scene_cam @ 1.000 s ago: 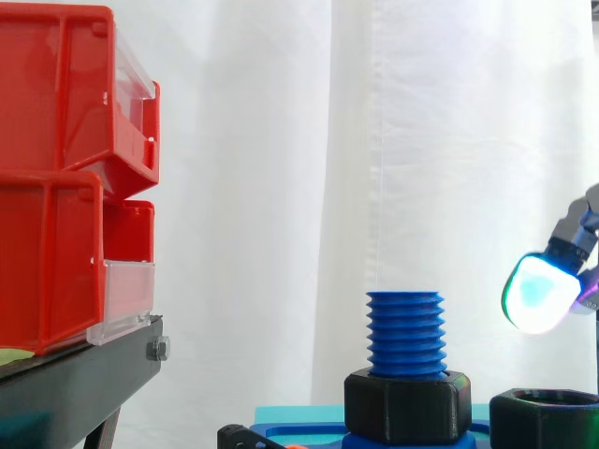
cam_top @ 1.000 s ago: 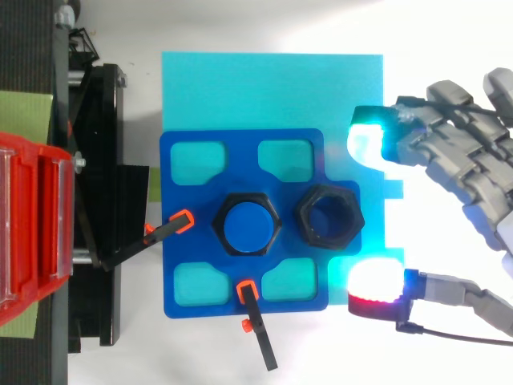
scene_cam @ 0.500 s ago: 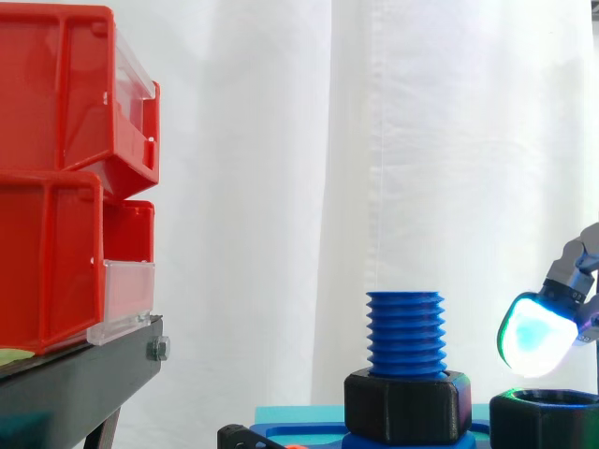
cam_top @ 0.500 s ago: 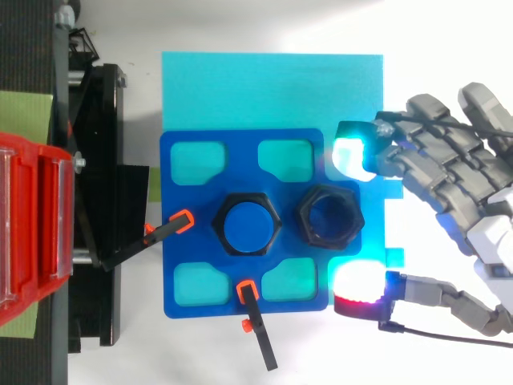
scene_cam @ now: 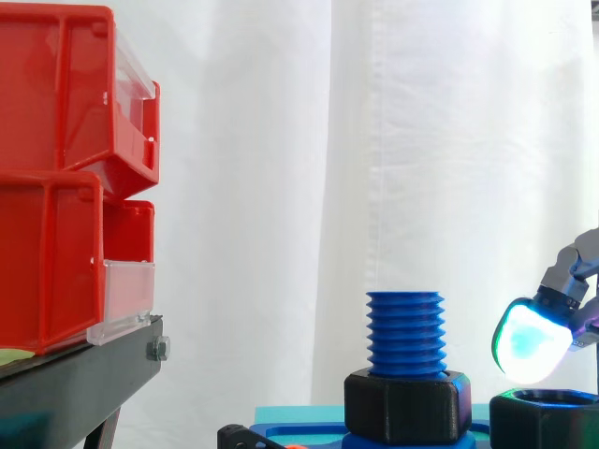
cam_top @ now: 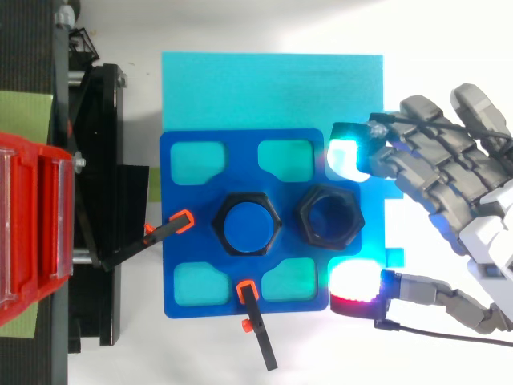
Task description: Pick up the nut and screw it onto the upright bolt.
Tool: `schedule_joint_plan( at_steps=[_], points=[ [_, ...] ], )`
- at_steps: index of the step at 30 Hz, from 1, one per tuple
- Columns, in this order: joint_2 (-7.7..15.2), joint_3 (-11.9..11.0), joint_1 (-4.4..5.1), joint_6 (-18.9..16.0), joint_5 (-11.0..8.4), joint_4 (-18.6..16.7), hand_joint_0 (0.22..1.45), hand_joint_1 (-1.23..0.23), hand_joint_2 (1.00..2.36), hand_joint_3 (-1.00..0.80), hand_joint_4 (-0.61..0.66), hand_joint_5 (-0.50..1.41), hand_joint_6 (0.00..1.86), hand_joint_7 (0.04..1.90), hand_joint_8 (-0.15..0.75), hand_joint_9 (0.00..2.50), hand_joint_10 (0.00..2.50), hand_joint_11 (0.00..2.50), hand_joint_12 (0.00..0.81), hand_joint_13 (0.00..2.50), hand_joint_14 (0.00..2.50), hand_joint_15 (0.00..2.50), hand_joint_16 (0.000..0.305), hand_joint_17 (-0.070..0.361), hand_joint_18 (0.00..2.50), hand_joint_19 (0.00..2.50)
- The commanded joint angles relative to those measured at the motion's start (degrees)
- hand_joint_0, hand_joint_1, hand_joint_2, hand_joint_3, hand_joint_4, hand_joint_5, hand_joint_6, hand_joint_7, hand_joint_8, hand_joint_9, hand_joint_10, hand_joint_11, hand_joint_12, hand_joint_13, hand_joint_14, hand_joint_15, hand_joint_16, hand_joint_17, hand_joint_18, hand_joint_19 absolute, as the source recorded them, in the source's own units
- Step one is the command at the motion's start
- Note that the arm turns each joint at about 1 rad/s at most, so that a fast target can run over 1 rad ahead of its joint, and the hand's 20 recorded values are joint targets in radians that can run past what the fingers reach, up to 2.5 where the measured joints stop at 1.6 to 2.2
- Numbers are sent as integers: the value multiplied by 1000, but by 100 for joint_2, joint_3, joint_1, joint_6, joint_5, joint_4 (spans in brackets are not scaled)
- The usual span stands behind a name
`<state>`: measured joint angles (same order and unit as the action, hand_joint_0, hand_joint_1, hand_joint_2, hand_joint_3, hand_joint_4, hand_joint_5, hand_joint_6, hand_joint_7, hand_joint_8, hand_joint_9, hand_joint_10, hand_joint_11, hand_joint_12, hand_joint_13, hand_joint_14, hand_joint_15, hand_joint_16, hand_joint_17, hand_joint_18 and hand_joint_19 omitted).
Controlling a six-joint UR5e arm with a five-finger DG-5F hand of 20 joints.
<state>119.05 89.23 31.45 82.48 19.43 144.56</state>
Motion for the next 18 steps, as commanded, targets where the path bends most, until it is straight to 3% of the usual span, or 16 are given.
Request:
schedule_joint_plan(
  at_steps=[1, 6, 9, 18],
  points=[
    [5, -2, -7, 22, 52, -7, 368, -652, 1000, -500, 232, -232, 502, 769, 274, 335, 0, 0, 368, 383, 0, 0, 50, 112, 151, 0],
    [5, -2, -25, 84, 122, -60, 368, -649, 1000, -500, 234, -232, 502, 773, 275, 337, 0, 0, 367, 389, 0, 0, 50, 112, 158, 0],
    [136, 6, -16, 84, 122, -104, 369, -648, 1000, -500, 233, -232, 502, 770, 275, 336, 0, 0, 367, 390, 0, 0, 50, 112, 160, 0],
    [136, -2, -25, 92, 175, -113, 371, -648, 1000, -500, 238, -230, 502, 776, 276, 337, 0, 0, 366, 398, 0, 0, 49, 111, 176, 0]
  ],
)
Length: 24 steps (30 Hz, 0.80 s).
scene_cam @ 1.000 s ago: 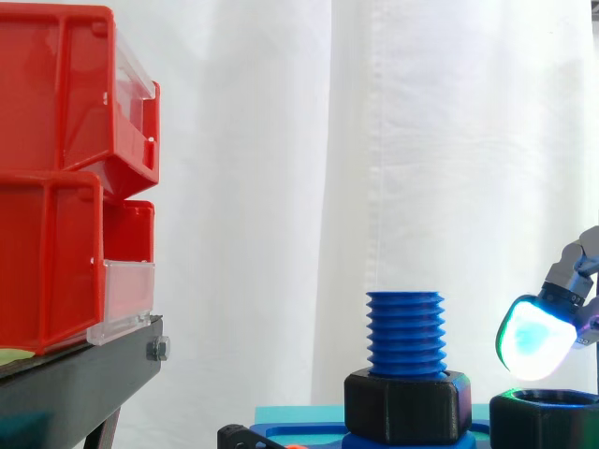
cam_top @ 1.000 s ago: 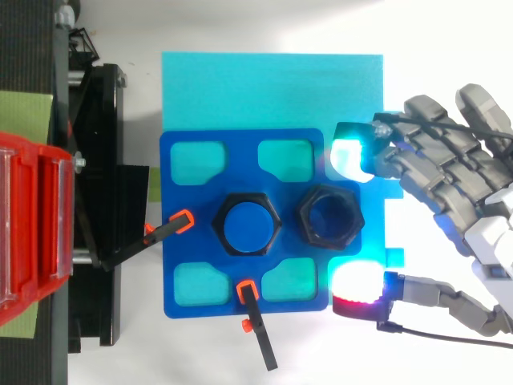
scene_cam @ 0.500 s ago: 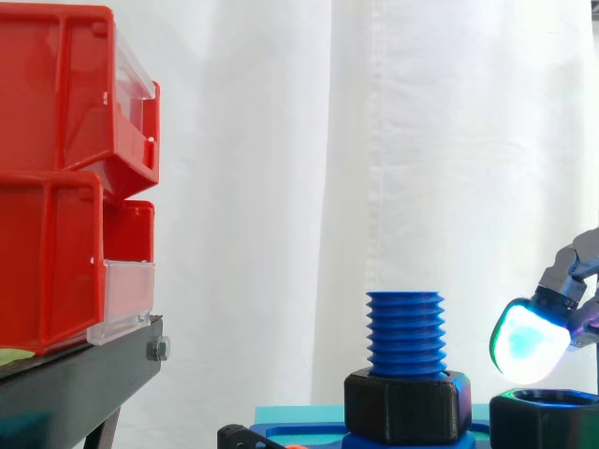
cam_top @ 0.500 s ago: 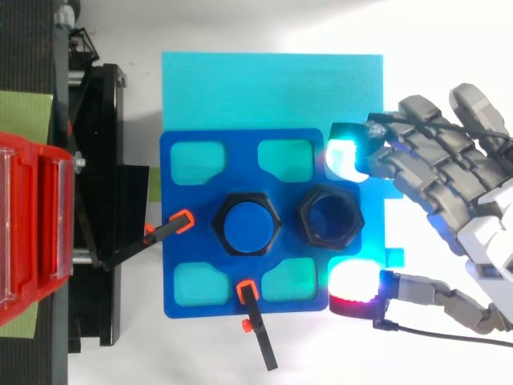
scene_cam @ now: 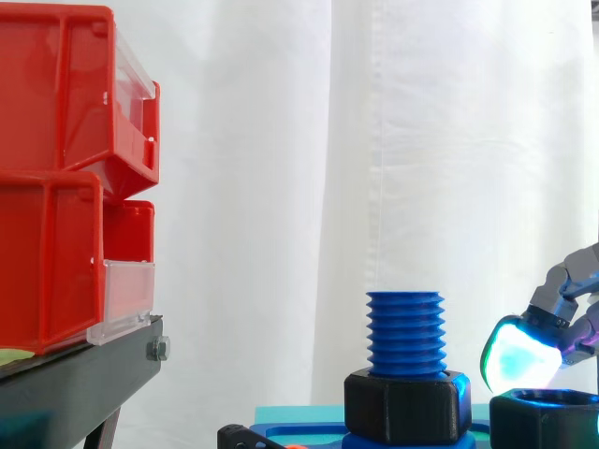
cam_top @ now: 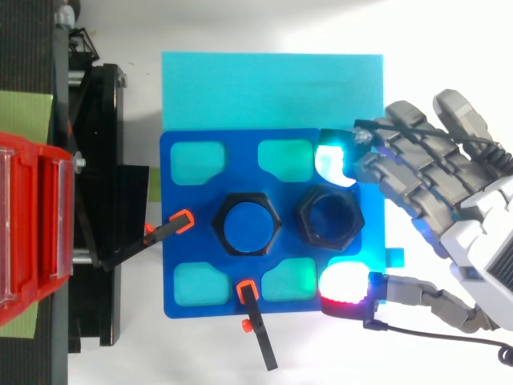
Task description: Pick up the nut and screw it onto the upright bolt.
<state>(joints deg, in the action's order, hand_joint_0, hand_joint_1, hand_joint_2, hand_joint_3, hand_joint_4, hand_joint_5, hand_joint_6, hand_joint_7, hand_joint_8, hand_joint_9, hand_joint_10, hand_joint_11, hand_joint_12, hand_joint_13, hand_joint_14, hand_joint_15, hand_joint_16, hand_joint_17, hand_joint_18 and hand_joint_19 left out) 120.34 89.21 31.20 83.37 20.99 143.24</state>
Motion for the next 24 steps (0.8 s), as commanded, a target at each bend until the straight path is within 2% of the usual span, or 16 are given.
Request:
schedule_joint_plan(
  at_steps=[1, 9, 18, 24],
  points=[
    [7, -1, 0, -5, 19, 11, 373, -648, 1000, -500, 238, -229, 502, 775, 275, 338, 0, 0, 365, 399, 0, 0, 49, 111, 176, 0],
    [7, -1, -9, -5, 28, 20, 413, -644, 1000, -500, 246, -218, 502, 835, 265, 353, 0, 0, 344, 410, 0, 0, 45, 101, 188, 0],
    [7, -1, -9, 82, 37, 143, 484, -640, 1000, -500, 264, -196, 503, 1024, 245, 369, 0, 0, 313, 435, 0, 0, 38, 86, 208, 0],
    [-2, -1, -9, 170, 37, 126, 502, -636, 1000, -500, 269, -185, 503, 1085, 244, 391, 0, 0, 305, 453, 0, 0, 36, 81, 231, 0]
  ],
)
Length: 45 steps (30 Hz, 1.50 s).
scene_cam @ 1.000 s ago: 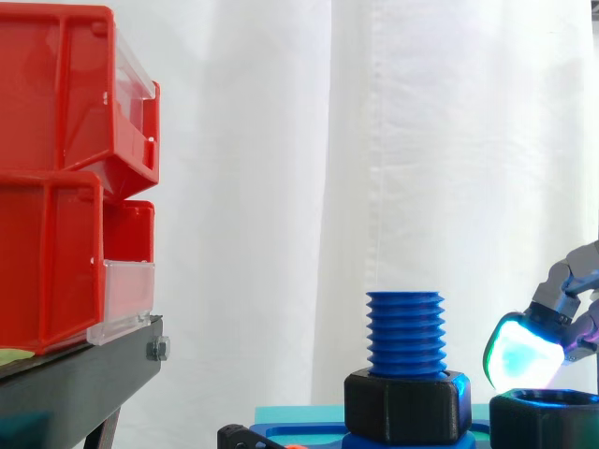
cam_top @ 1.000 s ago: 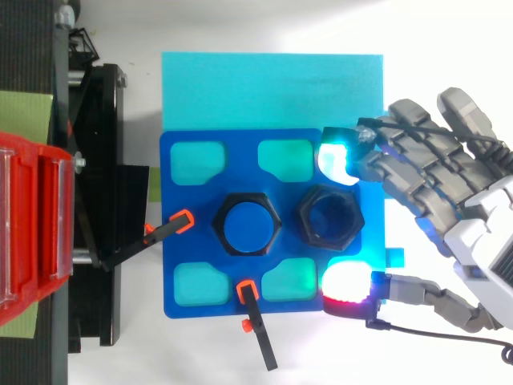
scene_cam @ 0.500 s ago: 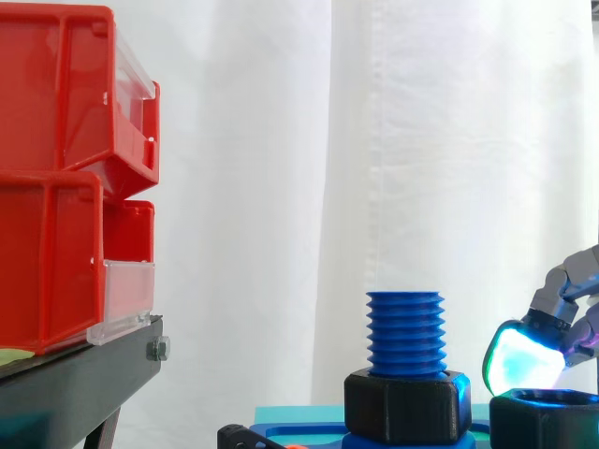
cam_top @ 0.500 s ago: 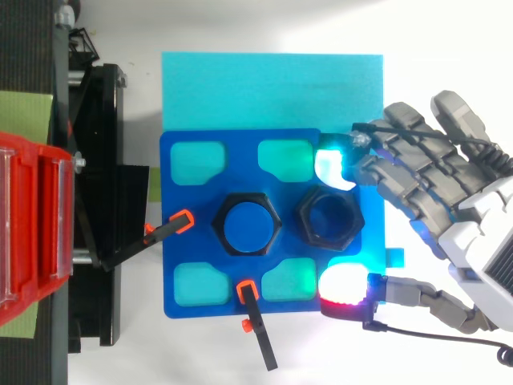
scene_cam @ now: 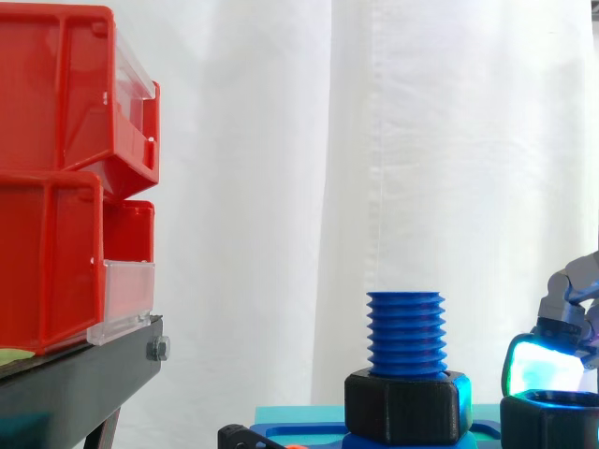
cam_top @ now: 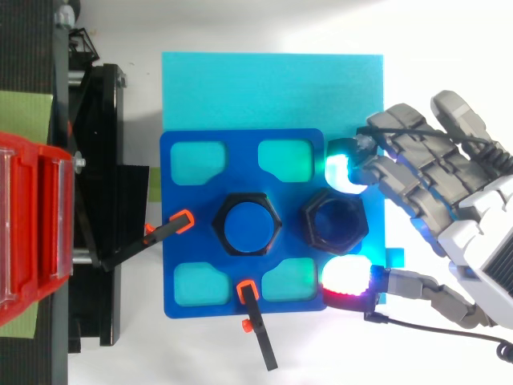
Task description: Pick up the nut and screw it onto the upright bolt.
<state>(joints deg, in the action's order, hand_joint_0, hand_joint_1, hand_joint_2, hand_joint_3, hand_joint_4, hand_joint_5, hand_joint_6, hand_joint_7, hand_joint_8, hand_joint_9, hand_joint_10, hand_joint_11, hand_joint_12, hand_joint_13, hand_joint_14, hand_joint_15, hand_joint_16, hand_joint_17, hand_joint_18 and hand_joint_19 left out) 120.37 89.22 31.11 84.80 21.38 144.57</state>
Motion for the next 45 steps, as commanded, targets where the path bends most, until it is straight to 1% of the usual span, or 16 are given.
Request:
schedule_joint_plan(
  at_steps=[1, 7, 11, 13, 16, 18, 20, 23, 25, 27, 29, 31, 32, 39, 42, 45],
  points=[
    [-5, -1, 0, 28, 6, -7, 505, -631, 1000, -500, 268, -185, 503, 1090, 245, 392, 0, 0, 303, 455, 0, 0, 36, 80, 236, 0],
    [4, -1, -9, 28, 42, 19, 532, -605, 1000, -500, 269, -171, 502, 1185, 242, 436, 0, 0, 287, 493, 0, 0, 33, 75, 273, 0],
    [-5, -1, -18, 10, 156, 80, 541, -595, 1000, -500, 261, -159, 500, 1289, 244, 450, 0, 0, 285, 509, 0, 0, 32, 72, 293, 0],
    [-14, -1, -35, -104, 376, 300, 547, -590, 1000, -500, 251, -163, 528, 1265, 245, 461, 0, 0, 281, 519, 0, 0, 32, 71, 306, 0],
    [-14, -71, -53, -367, 534, 573, 557, -584, 1000, -500, 245, -169, 570, 1210, 247, 474, 0, 0, 277, 530, 0, 0, 31, 70, 316, 0],
    [-23, -124, -62, -491, 560, 687, 559, -582, 1000, -500, 251, -171, 592, 1175, 246, 477, 0, 0, 273, 535, 0, 0, 31, 70, 323, 7],
    [-111, -247, -97, -781, 604, 1232, 558, -580, 1000, -500, 249, -171, 594, 1173, 247, 481, 0, 0, 273, 536, 0, 0, 31, 69, 326, 8],
    [-155, -282, -114, -842, 613, 1452, 557, -577, 1000, -500, 255, -170, 599, 1163, 248, 486, 0, 0, 273, 541, 0, 0, 31, 69, 330, 9],
    [-190, -361, -150, -974, 639, 1803, 557, -575, 1000, -500, 255, -170, 602, 1162, 251, 491, 0, 0, 273, 546, 0, 0, 31, 69, 331, 16],
    [-225, -379, -167, -1071, 692, 2005, 556, -574, 1000, -500, 258, -169, 605, 1156, 252, 492, 0, 0, 272, 549, 0, 0, 31, 69, 334, 10],
    [-453, -387, -246, -1343, 956, 2445, 555, -573, 1000, -500, 258, -169, 606, 1155, 255, 495, 0, 0, 273, 550, 0, 0, 31, 69, 335, 18],
    [-515, -387, -273, -1343, 1061, 2524, 554, -572, 1000, -500, 252, -169, 607, 1155, 255, 496, 0, 0, 274, 551, 0, 0, 30, 68, 340, 16],
    [-620, -387, -325, -1317, 1219, 2594, 553, -573, 1000, -500, 256, -169, 608, 1155, 255, 497, 0, 0, 273, 551, 0, 0, 30, 69, 340, 15],
    [-954, -387, -492, -1264, 1395, 2902, 552, -571, 1000, -500, 257, -169, 608, 1162, 257, 499, 0, 0, 273, 554, 0, 0, 30, 69, 346, 14],
    [-1095, -422, -633, -1229, 1465, 2937, 552, -570, 1000, -500, 257, -169, 606, 1165, 257, 500, 0, 0, 273, 555, 0, 0, 31, 69, 347, 13],
    [-1095, -669, -774, -1088, 1817, 3016, 551, -569, 1000, -500, 253, -169, 604, 1169, 256, 500, 0, 0, 273, 559, 0, 0, 31, 69, 348, 14]
  ],
)
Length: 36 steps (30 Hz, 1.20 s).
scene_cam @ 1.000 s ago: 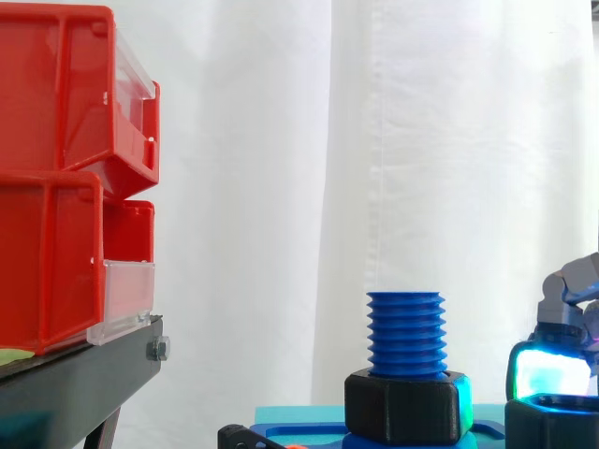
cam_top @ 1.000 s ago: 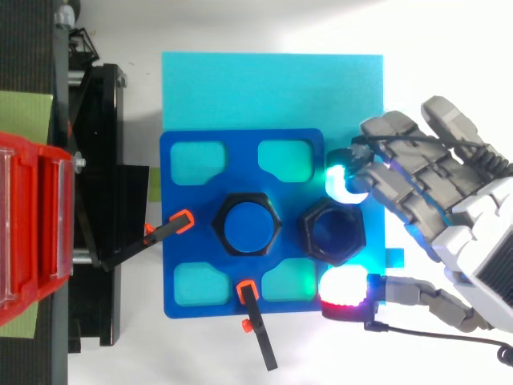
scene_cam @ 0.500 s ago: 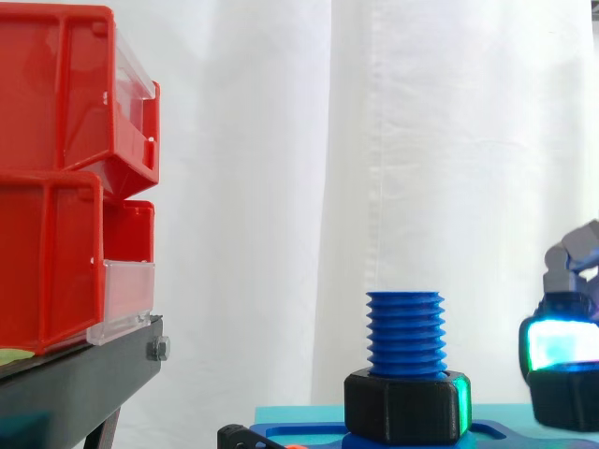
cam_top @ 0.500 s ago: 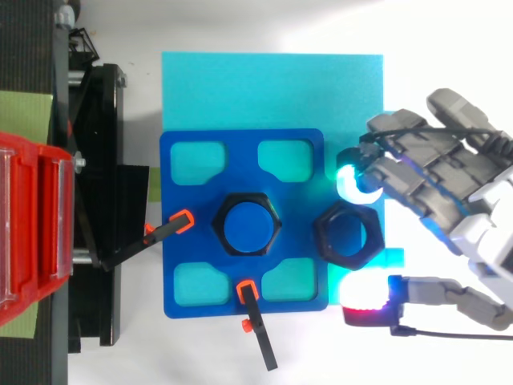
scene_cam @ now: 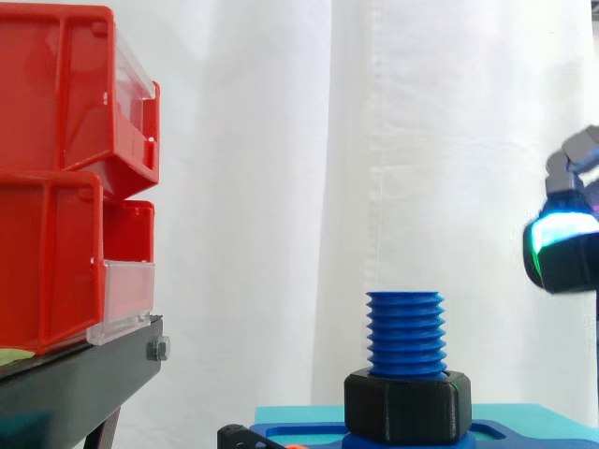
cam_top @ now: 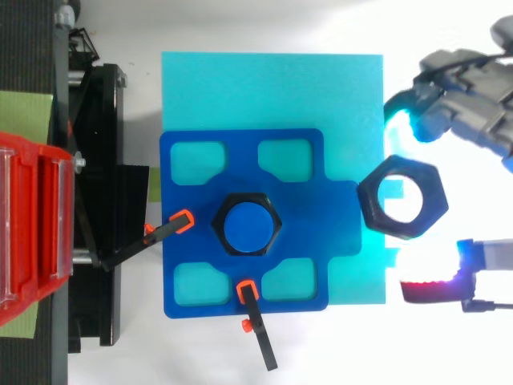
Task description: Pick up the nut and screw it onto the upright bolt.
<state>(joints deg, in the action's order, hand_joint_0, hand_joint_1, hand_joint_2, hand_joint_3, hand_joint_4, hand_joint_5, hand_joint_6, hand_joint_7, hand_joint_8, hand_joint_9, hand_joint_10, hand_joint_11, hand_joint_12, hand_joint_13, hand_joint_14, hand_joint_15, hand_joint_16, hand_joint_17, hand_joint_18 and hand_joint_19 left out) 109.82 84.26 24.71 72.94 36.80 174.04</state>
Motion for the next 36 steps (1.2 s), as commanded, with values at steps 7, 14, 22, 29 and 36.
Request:
schedule_joint_plan(
  at_steps=[7, 14, 22, 29, 36],
  points=[
    [-22, -313, -458, 546, 1663, -696, 551, -567, 1000, -500, 257, -169, 604, 1171, 257, 501, 0, 0, 273, 559, 0, 0, 31, 69, 348, 17],
    [295, -322, -625, 766, 2112, -1373, 550, -566, 1000, -500, 256, -168, 604, 1171, 257, 500, 0, 0, 272, 560, 0, 0, 31, 69, 352, 22],
    [638, -656, -792, 766, 2481, -1707, 550, -564, 1000, -500, 259, -167, 603, 1175, 259, 502, 0, 0, 272, 562, 0, 0, 31, 69, 354, 23],
    [866, -797, -845, 766, 2542, -1698, 550, -563, 1000, -499, 258, -166, 603, 1171, 259, 504, 0, 0, 272, 565, 0, 0, 31, 69, 356, 22],
    [884, -779, -845, 678, 2525, -1311, 550, -562, 1000, -497, 256, -166, 602, 1172, 259, 507, 0, 0, 271, 573, 0, 0, 31, 69, 364, 27]
  ],
)
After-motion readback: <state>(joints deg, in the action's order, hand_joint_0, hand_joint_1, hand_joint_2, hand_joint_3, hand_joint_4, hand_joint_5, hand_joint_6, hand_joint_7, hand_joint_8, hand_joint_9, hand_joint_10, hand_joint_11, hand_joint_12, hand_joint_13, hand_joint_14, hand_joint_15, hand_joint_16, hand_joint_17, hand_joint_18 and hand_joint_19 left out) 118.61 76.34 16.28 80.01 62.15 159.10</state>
